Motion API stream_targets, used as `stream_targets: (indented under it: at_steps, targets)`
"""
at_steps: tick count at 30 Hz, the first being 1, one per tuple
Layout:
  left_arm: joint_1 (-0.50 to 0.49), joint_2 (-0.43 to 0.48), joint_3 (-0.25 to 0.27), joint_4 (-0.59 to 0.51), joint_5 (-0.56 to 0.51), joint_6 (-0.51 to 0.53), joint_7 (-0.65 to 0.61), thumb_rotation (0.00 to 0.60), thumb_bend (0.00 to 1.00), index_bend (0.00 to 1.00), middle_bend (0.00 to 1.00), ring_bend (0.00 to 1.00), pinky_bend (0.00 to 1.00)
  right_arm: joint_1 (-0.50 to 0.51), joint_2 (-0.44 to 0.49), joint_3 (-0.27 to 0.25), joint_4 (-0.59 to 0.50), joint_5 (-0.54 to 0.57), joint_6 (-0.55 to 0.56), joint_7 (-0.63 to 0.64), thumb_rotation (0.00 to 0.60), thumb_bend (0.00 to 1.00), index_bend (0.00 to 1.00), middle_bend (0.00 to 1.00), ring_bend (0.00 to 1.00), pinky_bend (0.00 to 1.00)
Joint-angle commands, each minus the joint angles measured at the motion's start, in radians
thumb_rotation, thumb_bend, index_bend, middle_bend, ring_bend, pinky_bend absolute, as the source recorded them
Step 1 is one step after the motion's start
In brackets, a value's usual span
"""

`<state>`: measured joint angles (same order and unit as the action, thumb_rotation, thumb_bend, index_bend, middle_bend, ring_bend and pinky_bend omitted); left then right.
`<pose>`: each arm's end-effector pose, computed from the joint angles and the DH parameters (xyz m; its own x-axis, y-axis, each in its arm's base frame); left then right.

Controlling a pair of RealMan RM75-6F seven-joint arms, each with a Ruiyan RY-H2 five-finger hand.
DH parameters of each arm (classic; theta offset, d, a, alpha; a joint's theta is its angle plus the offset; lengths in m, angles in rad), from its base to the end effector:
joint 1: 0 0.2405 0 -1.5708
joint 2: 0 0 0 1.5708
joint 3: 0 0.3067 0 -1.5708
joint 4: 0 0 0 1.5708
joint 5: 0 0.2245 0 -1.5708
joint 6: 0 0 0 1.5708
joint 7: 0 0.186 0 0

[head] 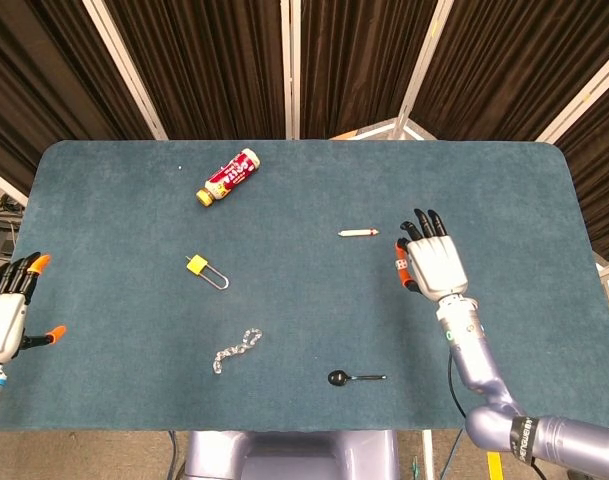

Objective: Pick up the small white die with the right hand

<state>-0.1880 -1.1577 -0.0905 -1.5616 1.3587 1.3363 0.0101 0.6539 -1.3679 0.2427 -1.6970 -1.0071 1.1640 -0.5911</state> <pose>-0.3737 0.2750 0.1507 0.3895 0.0688 0.9185 0.9190 0.0380 -0.3925 -0.1916 -0.4165 0.0549 0.5224 -0.0631 0.8504 -0.8404 -0.2069 0.5009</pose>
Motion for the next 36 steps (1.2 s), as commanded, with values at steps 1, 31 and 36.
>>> stream_targets:
  at_steps: [1,31,36]
  targets:
    - [-0.002,0.000,-0.001,-0.002,0.001,0.000,0.001,0.600,0.12,0.00,0.00,0.00,0.00,-0.003,0.004,-0.010,-0.008,-0.004,0.003,-0.003,0.600,0.24,0.46,0.15,0.00,0.00]
    - [0.005,-0.001,0.010,-0.010,0.010,0.012,0.019,0.600,0.12,0.00,0.00,0.00,0.00,-0.087,0.055,-0.083,0.032,-0.058,0.034,0.120,0.600,0.17,0.21,0.02,0.00,0.00]
    - [0.007,-0.003,0.009,-0.012,0.014,0.022,0.023,0.600,0.12,0.00,0.00,0.00,0.00,-0.132,0.089,-0.114,0.036,-0.139,0.088,0.159,0.600,0.17,0.11,0.00,0.00,0.00]
